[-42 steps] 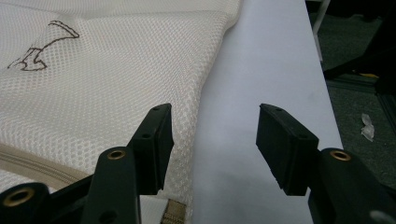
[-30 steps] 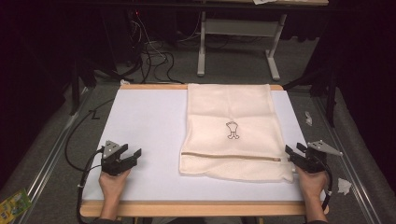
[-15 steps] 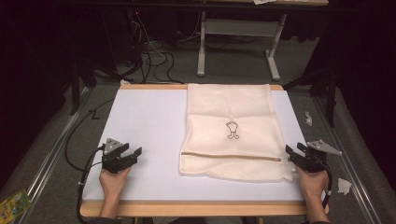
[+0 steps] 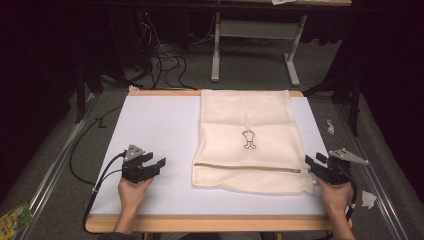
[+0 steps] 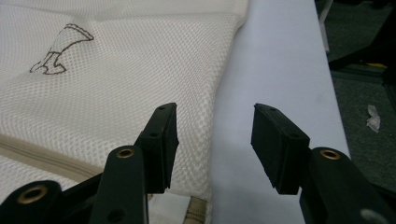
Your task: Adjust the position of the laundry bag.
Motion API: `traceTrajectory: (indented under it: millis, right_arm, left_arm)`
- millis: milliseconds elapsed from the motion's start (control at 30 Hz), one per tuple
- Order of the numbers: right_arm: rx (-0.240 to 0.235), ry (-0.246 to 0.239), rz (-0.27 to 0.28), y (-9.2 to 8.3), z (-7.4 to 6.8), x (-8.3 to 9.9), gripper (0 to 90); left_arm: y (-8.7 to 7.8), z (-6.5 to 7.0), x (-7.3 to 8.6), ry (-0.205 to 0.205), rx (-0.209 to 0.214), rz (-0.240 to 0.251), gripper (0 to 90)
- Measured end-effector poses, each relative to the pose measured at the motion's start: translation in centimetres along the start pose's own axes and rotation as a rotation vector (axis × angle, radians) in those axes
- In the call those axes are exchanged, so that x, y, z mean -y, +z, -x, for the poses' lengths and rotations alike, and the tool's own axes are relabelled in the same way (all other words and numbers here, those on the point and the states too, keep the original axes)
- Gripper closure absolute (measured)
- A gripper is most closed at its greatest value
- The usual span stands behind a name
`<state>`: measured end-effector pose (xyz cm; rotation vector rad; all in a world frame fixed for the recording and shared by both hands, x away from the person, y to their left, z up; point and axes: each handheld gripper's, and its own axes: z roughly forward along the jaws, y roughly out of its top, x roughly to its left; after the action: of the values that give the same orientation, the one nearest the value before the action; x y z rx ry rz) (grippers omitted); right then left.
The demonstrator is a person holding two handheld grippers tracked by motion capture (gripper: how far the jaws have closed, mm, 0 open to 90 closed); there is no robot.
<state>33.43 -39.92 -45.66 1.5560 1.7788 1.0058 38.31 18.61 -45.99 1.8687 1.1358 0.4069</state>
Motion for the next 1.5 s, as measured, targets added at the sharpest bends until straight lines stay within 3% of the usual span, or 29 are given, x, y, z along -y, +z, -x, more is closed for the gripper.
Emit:
traceTrajectory:
  millis: [100, 433, 633, 700, 1167, 1333, 1400, 1500]
  right_arm:
    - [-0.016, -0.004, -0.025, 0.2, -0.2, -0.1, 52.4]
    - [-0.038, -0.006, -0.09, 0.9, -0.8, -0.6, 52.7]
    - [-0.046, -0.01, -0.118, 1.2, -1.0, -1.0, 52.5]
    - [-0.042, -0.007, -0.131, 1.4, -1.2, -1.2, 52.5]
    - [-0.026, 0.025, -0.186, 2.5, -0.4, -1.7, 55.9]
    - [-0.025, 0.023, -0.205, 3.0, -0.5, -1.9, 57.0]
    - [-0.02, 0.022, -0.22, 3.3, -0.6, -2.0, 58.8]
    - [-0.032, 0.024, -0.233, 3.6, -0.5, -2.0, 63.5]
  left_arm:
    - [0.6, 1.3, -0.6, 0.027, 0.018, -0.015, 39.8]
    - [3.0, 4.4, -2.1, 0.04, 0.083, -0.059, 38.0]
    - [4.4, 5.9, -3.0, 0.068, 0.078, -0.087, 37.0]
    - [5.0, 6.0, -3.2, 0.044, 0.093, -0.094, 37.0]
    - [9.3, 8.0, -4.5, 0.054, 0.08, -0.172, 38.4]
    - [10.5, 8.3, -4.6, 0.054, 0.069, -0.201, 43.1]
    - [10.8, 8.2, -4.5, 0.033, 0.069, -0.212, 52.5]
    - [11.2, 8.1, -4.3, 0.04, 0.059, -0.212, 60.3]
